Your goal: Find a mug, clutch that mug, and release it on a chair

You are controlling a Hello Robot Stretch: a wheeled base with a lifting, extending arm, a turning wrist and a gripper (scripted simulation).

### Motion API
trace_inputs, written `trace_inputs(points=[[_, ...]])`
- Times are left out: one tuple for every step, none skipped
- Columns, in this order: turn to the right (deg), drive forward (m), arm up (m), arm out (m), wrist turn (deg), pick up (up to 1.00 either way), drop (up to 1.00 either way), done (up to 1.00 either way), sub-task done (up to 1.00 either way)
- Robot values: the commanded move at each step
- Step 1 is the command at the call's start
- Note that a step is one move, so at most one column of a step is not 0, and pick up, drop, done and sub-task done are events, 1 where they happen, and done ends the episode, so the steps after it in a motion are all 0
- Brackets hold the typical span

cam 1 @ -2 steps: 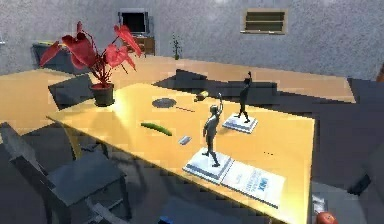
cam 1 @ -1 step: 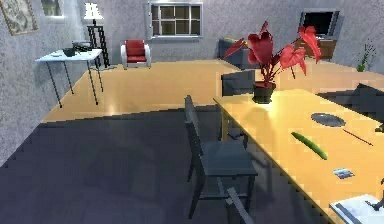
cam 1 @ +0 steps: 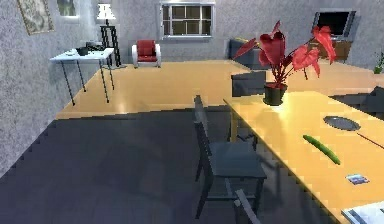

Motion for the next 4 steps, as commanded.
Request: trace_inputs(points=[[36.0, 0.0, 0.0, 0.0, 0.0, 0.0, 0.0, 0.0, 0.0], [-27.0, 0.0, 0.0, 0.0, 0.0, 0.0, 0.0, 0.0, 0.0], [45.0, 0.0, 0.0, 0.0, 0.0, 0.0, 0.0, 0.0, 0.0], [45.0, 0.0, 0.0, 0.0, 0.0, 0.0, 0.0, 0.0, 0.0]])
